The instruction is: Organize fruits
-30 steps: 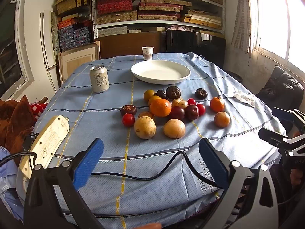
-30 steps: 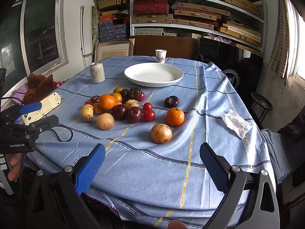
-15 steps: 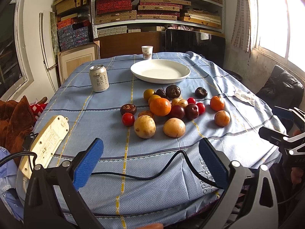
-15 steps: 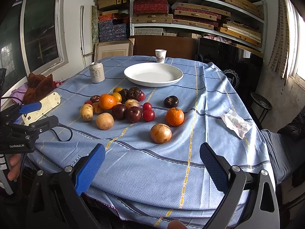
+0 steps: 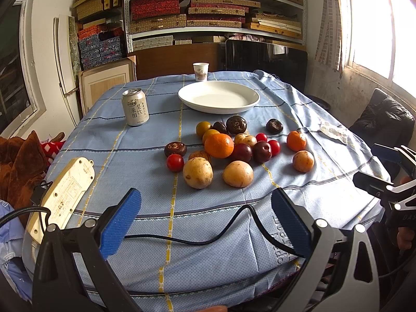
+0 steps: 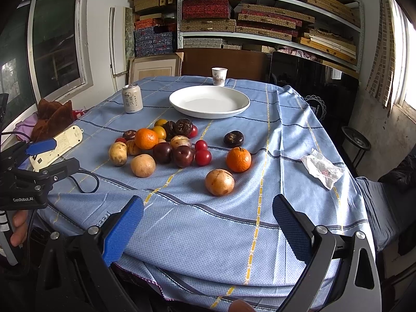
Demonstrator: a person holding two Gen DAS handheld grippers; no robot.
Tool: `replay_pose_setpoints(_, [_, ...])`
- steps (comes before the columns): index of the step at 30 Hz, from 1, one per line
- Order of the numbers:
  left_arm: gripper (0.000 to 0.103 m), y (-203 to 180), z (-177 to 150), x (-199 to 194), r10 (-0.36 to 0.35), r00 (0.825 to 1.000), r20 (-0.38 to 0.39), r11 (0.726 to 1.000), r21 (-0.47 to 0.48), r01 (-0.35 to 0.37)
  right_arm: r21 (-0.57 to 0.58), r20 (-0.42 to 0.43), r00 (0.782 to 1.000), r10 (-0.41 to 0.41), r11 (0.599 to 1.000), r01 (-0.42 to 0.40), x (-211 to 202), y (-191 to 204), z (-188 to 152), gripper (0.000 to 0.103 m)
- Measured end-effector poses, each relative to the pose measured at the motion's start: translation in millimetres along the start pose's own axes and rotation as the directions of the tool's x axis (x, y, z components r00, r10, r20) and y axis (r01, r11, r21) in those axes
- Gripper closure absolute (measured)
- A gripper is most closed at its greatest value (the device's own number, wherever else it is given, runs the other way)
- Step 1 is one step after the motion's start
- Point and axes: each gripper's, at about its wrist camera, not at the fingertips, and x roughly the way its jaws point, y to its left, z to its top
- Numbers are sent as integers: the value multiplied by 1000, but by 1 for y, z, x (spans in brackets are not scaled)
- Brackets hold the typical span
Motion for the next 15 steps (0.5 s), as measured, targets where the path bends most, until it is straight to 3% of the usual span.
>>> replay_pose_setpoints(15, [5,0,0,0,0,1000,-1,1000,0,0,-1,0,1000,0,1000,0,1,0,1,3])
